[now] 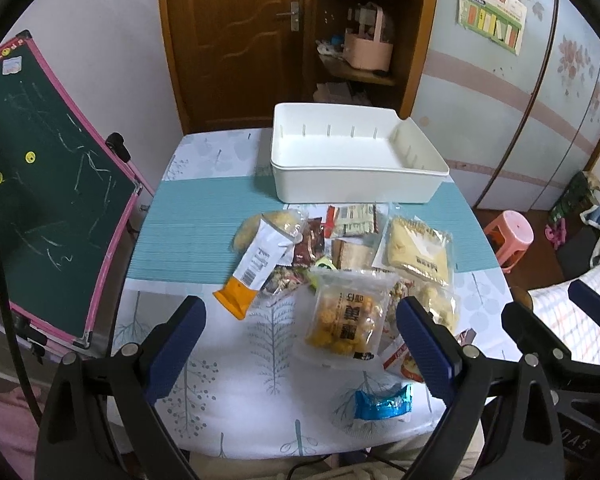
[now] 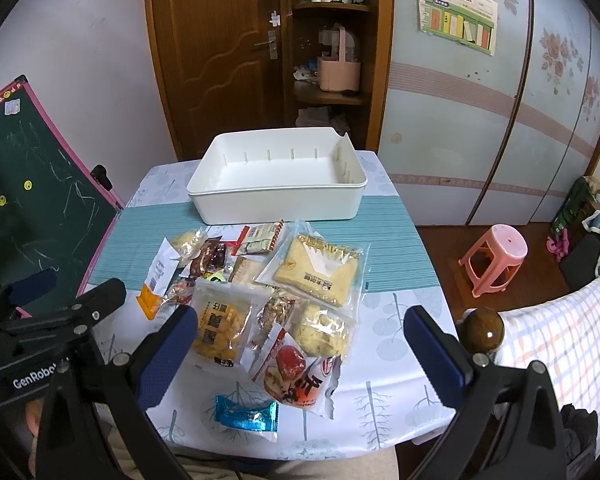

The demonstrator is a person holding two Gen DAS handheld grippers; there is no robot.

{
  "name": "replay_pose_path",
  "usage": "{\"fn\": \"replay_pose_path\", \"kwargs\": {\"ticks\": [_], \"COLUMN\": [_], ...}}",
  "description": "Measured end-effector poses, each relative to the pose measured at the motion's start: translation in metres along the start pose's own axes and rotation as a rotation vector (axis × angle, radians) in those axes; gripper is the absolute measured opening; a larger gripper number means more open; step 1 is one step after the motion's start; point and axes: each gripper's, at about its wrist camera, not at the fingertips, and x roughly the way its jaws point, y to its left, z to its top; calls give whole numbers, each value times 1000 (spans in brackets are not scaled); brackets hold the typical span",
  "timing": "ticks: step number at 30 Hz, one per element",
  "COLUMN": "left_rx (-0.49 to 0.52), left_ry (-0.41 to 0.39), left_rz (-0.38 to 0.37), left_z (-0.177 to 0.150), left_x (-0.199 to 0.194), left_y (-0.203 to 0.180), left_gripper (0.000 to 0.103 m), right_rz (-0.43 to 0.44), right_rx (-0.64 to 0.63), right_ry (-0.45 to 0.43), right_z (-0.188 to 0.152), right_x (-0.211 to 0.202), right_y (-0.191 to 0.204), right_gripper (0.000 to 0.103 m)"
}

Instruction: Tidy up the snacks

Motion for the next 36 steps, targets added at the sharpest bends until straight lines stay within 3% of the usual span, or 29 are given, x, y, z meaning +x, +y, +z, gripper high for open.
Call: {"fn": "replay_pose_path", "kwargs": {"ticks": [15,28,36], "left_rx": [30,-16,-36], "left_ry": [12,26,-65], "left_rz": [24,17,152], "left_z": [4,7,18], "left_x": [5,24,36], "left_y": [-5,12,56], "left_gripper": [96,96,96], "right_rz": [-1,-2,1], "right_rx": [-2,-6,4], "right_ry": [2,44,90], "right_z": [0,1,-6], "right_x": [2,25,49], "right_y": [1,-3,-17], "right_gripper": [103,103,103]}}
